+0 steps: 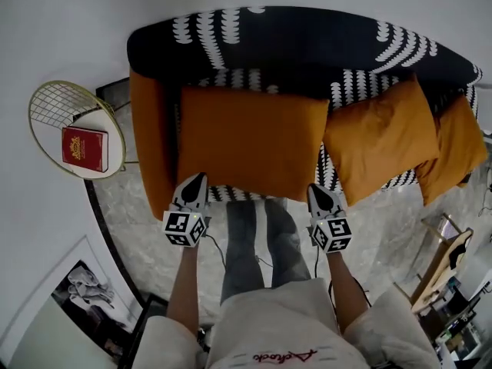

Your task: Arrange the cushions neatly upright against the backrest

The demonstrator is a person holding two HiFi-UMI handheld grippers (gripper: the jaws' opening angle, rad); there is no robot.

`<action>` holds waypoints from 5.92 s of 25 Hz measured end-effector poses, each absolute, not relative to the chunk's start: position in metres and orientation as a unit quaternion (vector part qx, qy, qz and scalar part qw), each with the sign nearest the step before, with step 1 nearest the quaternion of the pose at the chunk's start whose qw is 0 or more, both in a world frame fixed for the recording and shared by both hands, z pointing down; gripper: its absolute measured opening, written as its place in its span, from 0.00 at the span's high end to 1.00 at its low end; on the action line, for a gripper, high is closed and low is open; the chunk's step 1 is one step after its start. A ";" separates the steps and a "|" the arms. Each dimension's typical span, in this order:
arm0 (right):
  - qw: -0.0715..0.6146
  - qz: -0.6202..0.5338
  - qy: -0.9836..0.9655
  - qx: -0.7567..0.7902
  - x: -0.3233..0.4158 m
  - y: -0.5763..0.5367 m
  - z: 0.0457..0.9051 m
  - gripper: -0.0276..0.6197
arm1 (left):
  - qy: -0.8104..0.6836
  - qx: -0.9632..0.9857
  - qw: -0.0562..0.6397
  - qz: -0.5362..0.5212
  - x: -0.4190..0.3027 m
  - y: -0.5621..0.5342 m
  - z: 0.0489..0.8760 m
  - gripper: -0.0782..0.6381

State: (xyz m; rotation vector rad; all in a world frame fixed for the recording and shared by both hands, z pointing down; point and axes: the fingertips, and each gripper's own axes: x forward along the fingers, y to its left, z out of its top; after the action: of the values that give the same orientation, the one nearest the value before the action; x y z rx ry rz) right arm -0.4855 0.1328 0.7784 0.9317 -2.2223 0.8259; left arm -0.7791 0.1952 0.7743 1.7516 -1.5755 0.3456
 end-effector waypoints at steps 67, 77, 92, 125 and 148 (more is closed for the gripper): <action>0.230 0.322 -0.850 0.346 -0.529 0.036 0.818 0.86 | -0.661 0.641 0.379 0.094 -0.852 0.181 0.825 0.81; 0.161 0.266 -0.878 0.363 -0.579 -0.056 0.790 0.86 | -0.695 0.653 0.296 0.059 -0.909 0.085 0.784 0.81; 0.211 0.261 -0.872 0.357 -0.607 -0.096 0.845 0.82 | -0.707 0.627 0.324 0.054 -0.945 0.050 0.830 0.78; 0.149 0.199 -0.852 0.461 -0.490 -0.028 0.705 0.91 | -0.632 0.729 0.242 0.102 -0.788 0.037 0.718 0.85; 0.013 0.162 -0.519 0.839 -0.068 0.293 0.547 0.91 | -0.100 0.981 0.123 0.110 -0.201 0.101 0.552 0.85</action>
State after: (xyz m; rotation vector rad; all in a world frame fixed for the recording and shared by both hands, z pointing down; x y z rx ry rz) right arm -0.0678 0.2927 0.5473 2.6151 -1.6158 0.5034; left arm -0.2010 0.1010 0.5522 2.8614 -0.2927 0.3207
